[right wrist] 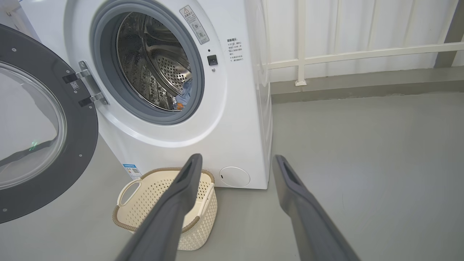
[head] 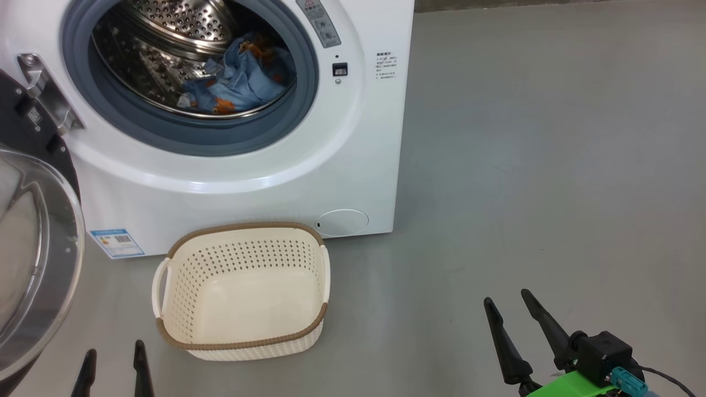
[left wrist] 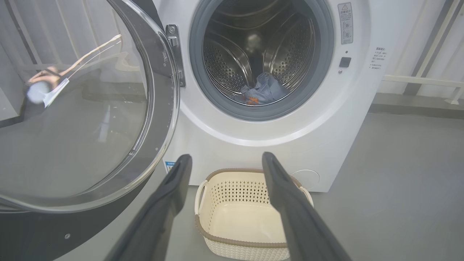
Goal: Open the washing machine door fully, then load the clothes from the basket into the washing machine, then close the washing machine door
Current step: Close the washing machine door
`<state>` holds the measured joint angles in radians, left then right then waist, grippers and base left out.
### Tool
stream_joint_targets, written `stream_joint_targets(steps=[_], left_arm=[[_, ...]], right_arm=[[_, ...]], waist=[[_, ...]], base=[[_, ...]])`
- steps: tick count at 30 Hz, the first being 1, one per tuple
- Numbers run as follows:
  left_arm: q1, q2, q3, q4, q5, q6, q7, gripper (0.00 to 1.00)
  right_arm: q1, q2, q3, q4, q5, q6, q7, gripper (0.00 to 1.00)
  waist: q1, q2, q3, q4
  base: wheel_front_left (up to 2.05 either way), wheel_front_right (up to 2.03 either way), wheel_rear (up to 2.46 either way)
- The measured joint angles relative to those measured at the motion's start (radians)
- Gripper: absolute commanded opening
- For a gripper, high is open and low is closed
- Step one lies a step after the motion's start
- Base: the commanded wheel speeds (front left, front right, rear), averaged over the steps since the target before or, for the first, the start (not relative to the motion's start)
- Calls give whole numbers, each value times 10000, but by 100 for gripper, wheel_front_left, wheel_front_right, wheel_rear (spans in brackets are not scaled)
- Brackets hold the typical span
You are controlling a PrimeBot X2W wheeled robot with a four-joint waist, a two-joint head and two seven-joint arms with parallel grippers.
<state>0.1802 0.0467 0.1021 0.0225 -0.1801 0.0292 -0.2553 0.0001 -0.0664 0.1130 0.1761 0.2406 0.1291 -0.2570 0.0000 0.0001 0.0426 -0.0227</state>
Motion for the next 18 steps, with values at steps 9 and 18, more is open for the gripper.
stream_joint_targets(steps=[9, 18], left_arm=[[-6, -2, -56, 4, 2, -81, 0, 100], [-5, -2, -61, -25, 2, -71, 0, 100]], right_arm=[[0, -2, 2, 25, 0, 0, 0, 100], [0, -15, 12, 29, 0, 0, 0, 100]], waist=[[0, 0, -81, -12], [0, 0, -147, -10]], base=[[-1, 1, 0], [0, 0, 0]])
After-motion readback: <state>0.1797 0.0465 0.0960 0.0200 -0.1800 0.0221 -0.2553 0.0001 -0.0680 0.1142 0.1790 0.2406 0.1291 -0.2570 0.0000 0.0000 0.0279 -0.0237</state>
